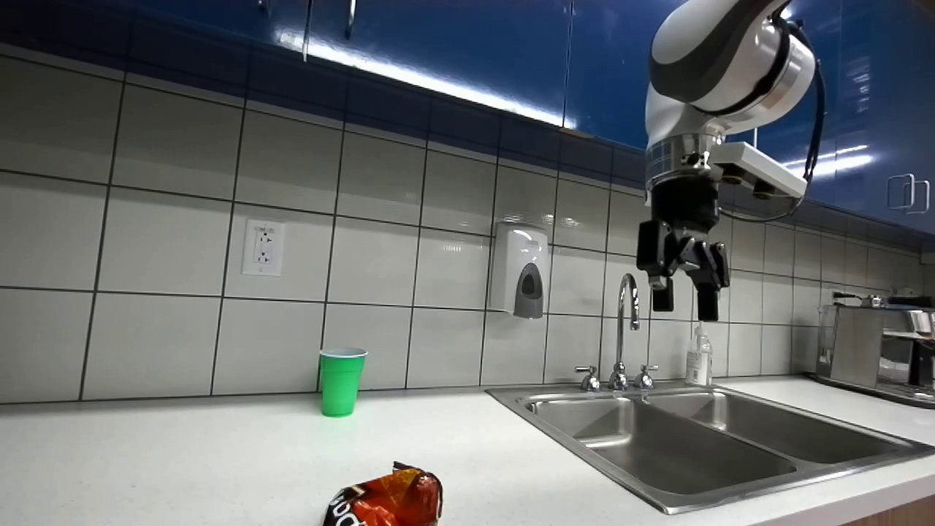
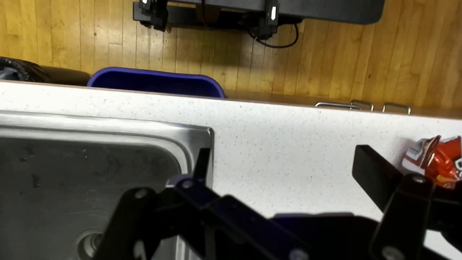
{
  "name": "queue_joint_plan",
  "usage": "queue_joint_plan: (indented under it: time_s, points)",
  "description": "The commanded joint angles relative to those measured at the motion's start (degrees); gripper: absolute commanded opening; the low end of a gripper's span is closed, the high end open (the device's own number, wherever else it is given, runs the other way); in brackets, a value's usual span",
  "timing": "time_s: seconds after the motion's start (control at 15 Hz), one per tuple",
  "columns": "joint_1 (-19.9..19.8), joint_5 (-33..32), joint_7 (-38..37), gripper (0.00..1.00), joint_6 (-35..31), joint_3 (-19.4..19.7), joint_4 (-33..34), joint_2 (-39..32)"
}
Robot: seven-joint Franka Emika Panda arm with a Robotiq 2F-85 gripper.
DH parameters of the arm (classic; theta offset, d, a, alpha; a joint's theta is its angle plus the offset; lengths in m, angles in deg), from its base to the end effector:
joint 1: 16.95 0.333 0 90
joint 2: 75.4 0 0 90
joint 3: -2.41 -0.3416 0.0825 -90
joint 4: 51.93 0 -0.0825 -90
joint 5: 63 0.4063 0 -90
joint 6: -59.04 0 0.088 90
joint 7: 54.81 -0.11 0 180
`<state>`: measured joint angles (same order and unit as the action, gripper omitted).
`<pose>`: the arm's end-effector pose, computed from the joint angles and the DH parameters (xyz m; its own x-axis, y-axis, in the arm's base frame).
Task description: Pick up the red packet of doritos and put it in the sink
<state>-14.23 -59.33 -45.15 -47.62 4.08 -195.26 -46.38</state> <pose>0.3832 0.0118 0.4591 0.9776 0.1726 -0.1200 0.1619 -0.9823 -0.0939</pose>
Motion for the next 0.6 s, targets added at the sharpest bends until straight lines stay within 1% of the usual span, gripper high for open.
queue_joint_plan:
  time_s: [0.0,0.33,0.53]
  points:
    - [2.3,1.6,7.8,1.00,4.8,1.4,2.5,-2.8]
    - [4.7,1.1,15.9,1.00,10.4,0.7,3.8,-3.3]
    - [6.6,0.0,19.4,1.00,11.4,-0.4,3.6,-2.6]
